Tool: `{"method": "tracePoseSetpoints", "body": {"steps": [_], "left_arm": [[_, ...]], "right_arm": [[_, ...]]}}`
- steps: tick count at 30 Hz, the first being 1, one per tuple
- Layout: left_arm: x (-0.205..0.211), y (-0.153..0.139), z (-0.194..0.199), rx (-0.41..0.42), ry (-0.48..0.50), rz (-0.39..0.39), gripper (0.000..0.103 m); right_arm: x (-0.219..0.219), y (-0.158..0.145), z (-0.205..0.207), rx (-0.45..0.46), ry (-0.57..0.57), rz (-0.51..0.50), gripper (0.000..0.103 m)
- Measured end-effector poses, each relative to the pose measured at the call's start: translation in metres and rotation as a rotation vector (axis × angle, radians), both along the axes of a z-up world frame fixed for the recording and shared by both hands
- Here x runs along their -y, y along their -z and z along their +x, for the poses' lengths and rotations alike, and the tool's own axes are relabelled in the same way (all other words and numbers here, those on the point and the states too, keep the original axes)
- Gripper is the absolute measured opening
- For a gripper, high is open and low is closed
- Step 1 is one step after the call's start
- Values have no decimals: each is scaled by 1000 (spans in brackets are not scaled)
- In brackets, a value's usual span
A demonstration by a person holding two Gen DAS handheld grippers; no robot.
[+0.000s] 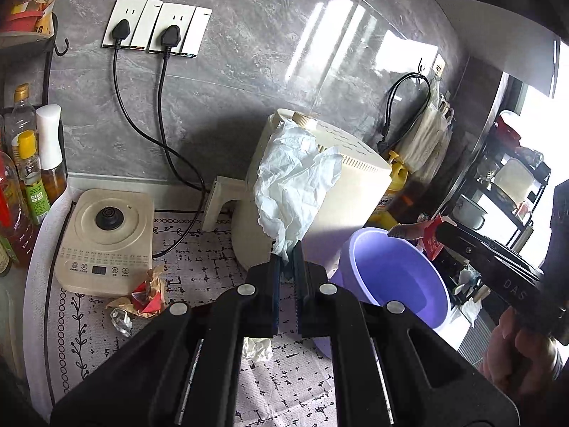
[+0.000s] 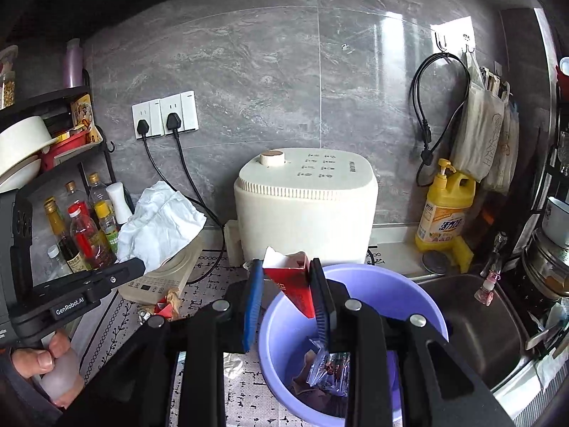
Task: Collect trash
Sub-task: 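Carry the tissue and red cup over the lavender bucket and open both grippers, then withdraw both tools from the bucket back toward the counter trash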
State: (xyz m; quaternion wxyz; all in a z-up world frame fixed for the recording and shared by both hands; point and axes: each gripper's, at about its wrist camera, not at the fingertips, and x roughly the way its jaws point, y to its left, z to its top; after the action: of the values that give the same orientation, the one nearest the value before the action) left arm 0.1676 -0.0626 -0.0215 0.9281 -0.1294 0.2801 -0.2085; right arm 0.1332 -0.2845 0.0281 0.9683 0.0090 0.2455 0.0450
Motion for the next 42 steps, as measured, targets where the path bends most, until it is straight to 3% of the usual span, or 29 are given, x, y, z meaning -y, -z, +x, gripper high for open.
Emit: {"method": "tracePoseSetpoints", "body": {"steps": [3,4,5,9,13,23,25,26,27,29,30,36,42], "left_arm": [[19,-2,0,4,27,2,7],[25,-3,0,6,37,4,7],[31,-3,-1,8,48,4,7],[53,-4,-3,13,98,2,7],[79,-1,-2,2,159,19,7],[136,9,0,-41,299,44,8],[141,12,1,-58,319,35,15],[142,13,1,-61,322,36,27],[142,13,1,-58,314,40,51],[137,10,-1,-33,292,32,73],[133,8,-1,-25,287,31,77],[105,-2,3,-6,205,43,94],[75,0,0,4,133,91,97]], "right_arm": [[23,0,-4,6,70,1,37],[33,0,-6,7,96,17,56],[42,-1,-9,19,117,38,63],[74,0,-17,6,186,54,64],[98,2,-29,11,245,74,71],[134,15,-56,-26,325,87,75],[138,17,-59,-39,339,82,75],[140,16,-61,-44,347,76,75],[141,15,-62,-47,352,75,75],[140,12,-65,-45,352,71,76],[138,11,-66,-46,352,62,76],[130,13,-60,-87,328,75,79],[112,11,-49,-89,281,76,86]]}}
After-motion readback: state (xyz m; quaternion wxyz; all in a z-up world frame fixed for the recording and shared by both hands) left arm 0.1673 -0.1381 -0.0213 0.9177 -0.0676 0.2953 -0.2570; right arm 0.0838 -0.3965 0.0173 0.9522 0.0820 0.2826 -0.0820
